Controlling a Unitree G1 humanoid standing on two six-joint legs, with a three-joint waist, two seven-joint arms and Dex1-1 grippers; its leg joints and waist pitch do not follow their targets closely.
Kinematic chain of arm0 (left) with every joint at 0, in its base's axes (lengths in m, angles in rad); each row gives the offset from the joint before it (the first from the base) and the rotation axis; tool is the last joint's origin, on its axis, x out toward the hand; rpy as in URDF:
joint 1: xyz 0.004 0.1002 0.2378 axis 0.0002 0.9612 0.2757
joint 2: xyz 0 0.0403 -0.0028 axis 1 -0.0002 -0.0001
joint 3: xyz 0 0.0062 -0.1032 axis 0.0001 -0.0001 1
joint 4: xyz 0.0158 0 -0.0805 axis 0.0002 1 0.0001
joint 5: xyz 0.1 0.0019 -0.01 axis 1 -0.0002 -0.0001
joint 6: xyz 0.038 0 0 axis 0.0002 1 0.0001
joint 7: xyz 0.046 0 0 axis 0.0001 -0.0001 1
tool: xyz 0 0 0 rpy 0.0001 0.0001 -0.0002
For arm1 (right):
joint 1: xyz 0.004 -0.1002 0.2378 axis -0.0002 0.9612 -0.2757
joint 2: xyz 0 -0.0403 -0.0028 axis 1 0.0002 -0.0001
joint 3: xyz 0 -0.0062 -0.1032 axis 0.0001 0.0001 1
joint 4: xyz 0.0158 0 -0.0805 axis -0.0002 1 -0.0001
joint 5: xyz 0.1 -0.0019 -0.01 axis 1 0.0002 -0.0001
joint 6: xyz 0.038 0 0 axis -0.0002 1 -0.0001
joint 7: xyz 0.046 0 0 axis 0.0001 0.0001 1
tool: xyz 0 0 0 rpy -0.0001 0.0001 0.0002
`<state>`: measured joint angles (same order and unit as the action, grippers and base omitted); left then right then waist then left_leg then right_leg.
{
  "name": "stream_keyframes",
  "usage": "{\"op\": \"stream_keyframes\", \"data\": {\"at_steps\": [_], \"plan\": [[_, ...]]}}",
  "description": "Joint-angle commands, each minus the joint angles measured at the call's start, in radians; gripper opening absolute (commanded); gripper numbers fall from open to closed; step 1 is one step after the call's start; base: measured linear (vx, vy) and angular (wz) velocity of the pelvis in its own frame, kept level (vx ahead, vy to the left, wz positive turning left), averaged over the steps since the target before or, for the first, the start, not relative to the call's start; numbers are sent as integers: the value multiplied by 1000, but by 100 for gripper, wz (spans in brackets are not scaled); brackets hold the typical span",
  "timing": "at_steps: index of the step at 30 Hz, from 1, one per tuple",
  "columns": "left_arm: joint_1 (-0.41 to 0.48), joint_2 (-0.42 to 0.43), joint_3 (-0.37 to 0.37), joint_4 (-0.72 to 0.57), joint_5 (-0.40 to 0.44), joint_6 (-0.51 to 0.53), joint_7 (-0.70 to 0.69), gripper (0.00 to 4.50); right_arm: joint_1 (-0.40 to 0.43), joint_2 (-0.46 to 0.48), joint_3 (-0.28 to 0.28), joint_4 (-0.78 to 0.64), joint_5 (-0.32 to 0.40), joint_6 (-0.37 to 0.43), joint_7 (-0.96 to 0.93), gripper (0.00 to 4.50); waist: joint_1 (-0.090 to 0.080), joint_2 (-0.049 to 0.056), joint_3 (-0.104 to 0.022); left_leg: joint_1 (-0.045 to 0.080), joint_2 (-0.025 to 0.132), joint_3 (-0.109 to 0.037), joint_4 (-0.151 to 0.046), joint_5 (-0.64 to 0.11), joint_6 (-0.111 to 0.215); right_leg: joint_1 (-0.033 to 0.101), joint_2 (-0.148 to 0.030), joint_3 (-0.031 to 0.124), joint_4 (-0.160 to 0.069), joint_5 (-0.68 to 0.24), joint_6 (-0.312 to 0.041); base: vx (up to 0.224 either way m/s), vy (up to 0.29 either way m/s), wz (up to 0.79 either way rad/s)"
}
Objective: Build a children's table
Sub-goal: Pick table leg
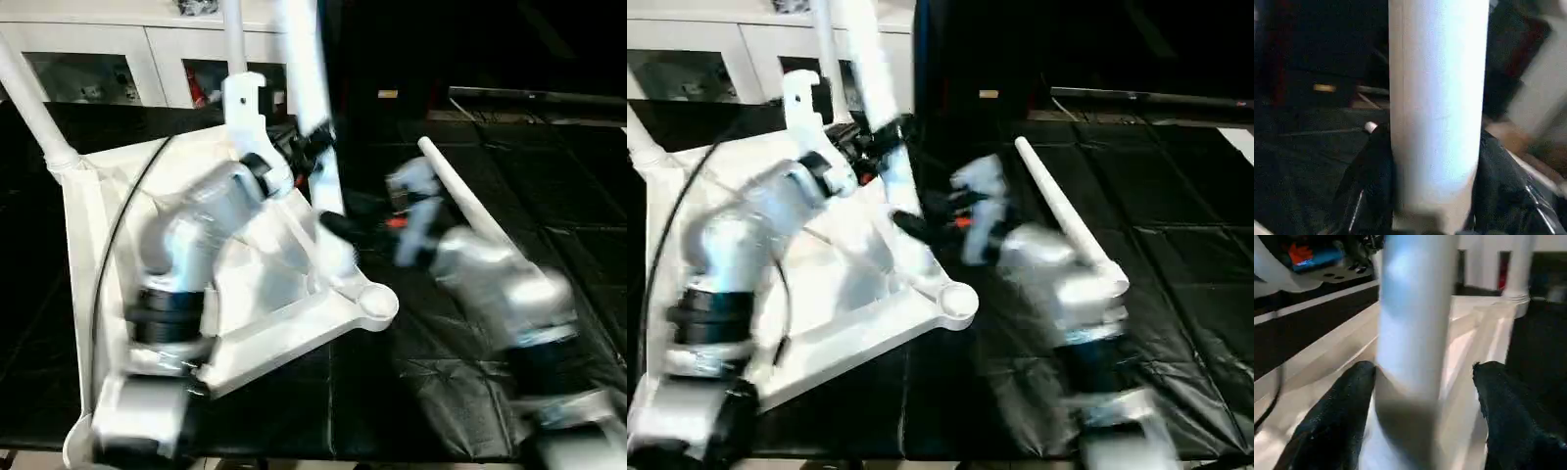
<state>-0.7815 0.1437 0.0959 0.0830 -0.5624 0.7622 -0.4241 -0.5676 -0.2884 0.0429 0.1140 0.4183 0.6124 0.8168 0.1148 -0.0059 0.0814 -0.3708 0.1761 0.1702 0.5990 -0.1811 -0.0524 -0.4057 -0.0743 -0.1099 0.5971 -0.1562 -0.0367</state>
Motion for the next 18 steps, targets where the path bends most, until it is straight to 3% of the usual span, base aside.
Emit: {"op": "stream_keyframes", "data": {"at_steps": [1,12,18], "plan": [[-25,29,-48,-32,-40,40,-104,180,-24,-32,-11,0,34,66,51,344,4,-1,-92,10,50,-16,-58,-103,53,68,-82,61,-62,-217,-161,0,0,0],[-46,95,-136,-79,-85,74,-307,180,-56,-109,30,9,145,213,241,344,8,-4,-92,8,50,-17,-56,-119,32,70,-84,59,-67,-288,-147,0,0,0],[-60,89,-134,-79,-91,78,-316,180,-44,-126,79,3,121,215,285,344,10,-6,-91,6,50,-17,-55,-113,24,69,-84,59,-67,-288,-140,0,0,0]]}}
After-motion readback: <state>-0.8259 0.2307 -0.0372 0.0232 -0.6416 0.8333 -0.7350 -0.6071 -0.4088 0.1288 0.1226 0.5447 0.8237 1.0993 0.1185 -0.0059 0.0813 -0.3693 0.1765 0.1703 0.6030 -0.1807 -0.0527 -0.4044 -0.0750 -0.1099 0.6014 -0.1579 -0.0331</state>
